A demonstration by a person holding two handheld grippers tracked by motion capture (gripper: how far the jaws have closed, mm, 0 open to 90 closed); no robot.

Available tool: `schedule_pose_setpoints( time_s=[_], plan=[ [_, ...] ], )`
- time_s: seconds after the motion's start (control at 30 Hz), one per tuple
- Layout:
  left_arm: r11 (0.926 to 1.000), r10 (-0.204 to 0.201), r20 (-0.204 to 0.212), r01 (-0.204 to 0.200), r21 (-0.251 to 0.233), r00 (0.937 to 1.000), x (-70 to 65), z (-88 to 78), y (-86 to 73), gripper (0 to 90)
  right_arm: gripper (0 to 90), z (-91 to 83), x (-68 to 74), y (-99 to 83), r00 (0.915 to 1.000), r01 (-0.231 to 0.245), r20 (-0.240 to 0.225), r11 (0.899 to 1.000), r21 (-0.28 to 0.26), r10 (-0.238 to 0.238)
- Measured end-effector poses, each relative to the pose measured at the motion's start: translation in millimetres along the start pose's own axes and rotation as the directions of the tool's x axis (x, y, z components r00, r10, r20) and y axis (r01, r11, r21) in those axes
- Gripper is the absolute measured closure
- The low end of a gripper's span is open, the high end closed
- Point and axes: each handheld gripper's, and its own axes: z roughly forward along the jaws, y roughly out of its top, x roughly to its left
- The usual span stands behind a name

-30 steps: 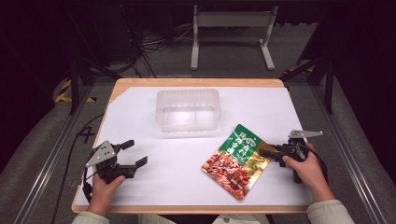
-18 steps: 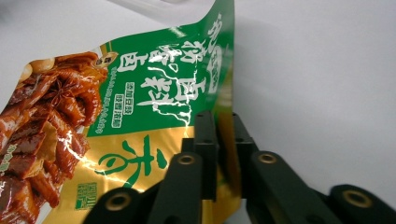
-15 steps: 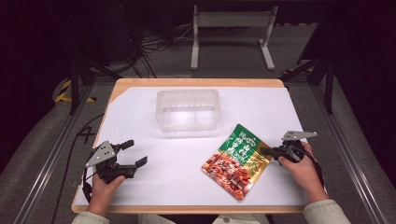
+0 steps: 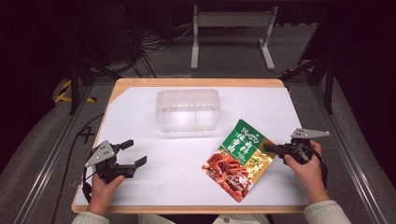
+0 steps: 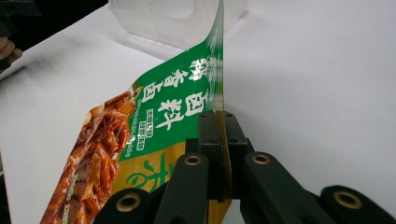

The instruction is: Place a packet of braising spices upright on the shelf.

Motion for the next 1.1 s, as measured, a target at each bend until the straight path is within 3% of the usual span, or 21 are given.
schedule_pose_setpoints(
  time_s=[0.2, 0.43, 0.73, 1.1],
  plan=[
    [1.0, 0.002, 0.002, -0.002, -0.001, 1.0, 0.8, -0.6, 0.1, 14.9, 90.0, -8.8, 12.8, 7.6, 0.9988, 0.049, 0.007, 0.998, -0.043, -0.049],
    [1.0, -0.003, -0.002, 0.003, 0.001, 1.0, 0.1, 0.0, 0.2, 15.1, 90.0, -22.1, 33.1, 20.9, 0.9929, 0.117, -0.008, 0.988, -0.1, -0.118],
    [1.0, -0.001, -0.004, 0.001, 0.002, 1.0, -0.1, -0.4, 0.4, 15.1, 90.0, -35.9, 56.4, 36.9, 0.9867, 0.153, -0.031, 0.976, -0.152, -0.16],
    [1.0, -0.006, 0.001, 0.006, 0.002, 1.0, -2.5, 0.4, 1.1, 15.0, 90.0, -52.8, 86.0, 55.9, 0.9696, 0.239, 0.004, 0.945, -0.222, -0.244]
  ],
)
